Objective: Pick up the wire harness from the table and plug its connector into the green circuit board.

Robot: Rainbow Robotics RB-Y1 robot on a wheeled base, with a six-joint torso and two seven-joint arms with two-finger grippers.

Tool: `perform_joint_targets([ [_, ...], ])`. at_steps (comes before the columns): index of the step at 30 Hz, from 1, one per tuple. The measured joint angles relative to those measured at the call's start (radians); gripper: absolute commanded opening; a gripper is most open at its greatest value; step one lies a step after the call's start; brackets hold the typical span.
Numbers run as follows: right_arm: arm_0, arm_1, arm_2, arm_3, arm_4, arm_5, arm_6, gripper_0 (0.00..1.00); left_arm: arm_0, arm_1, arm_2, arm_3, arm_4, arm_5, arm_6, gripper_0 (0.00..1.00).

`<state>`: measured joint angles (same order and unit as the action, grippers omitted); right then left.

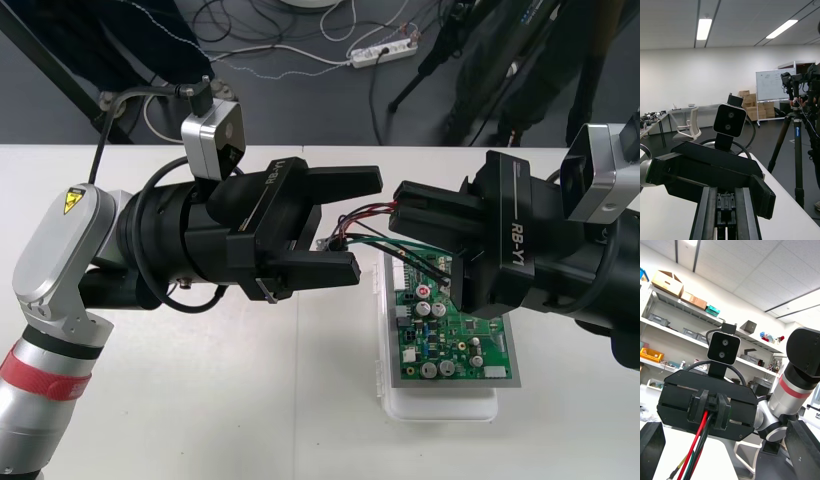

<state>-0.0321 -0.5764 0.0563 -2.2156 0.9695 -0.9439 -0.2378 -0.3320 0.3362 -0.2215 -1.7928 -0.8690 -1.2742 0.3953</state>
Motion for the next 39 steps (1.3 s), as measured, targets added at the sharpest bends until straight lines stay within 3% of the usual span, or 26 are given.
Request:
perform_joint_targets([
  [10, 0.000, 0.010, 0.000, 0.000, 0.030, 0.000, -0.004, 0.00, -0.001, 0.000, -0.002, 0.001, 0.000, 0.000, 0.000, 0.81],
  [29, 0.000, 0.011, 0.000, 0.000, 0.032, 0.000, -0.006, 0.00, -0.005, 0.000, -0.018, 0.001, 0.000, 0.014, 0.000, 0.79],
  [33, 0.000, 0.014, 0.000, 0.000, 0.032, 0.000, -0.006, 0.00, -0.005, 0.000, -0.018, 0.002, 0.000, 0.016, 0.000, 0.72],
  [36, 0.000, 0.016, 0.000, 0.000, 0.032, 0.000, -0.006, 0.00, -0.005, 0.000, -0.018, 0.002, 0.000, 0.016, 0.000, 0.53],
  [39, 0.000, 0.017, 0.000, 0.000, 0.032, 0.000, -0.006, 0.00, -0.005, 0.000, -0.018, 0.002, 0.000, 0.016, 0.000, 0.47],
])
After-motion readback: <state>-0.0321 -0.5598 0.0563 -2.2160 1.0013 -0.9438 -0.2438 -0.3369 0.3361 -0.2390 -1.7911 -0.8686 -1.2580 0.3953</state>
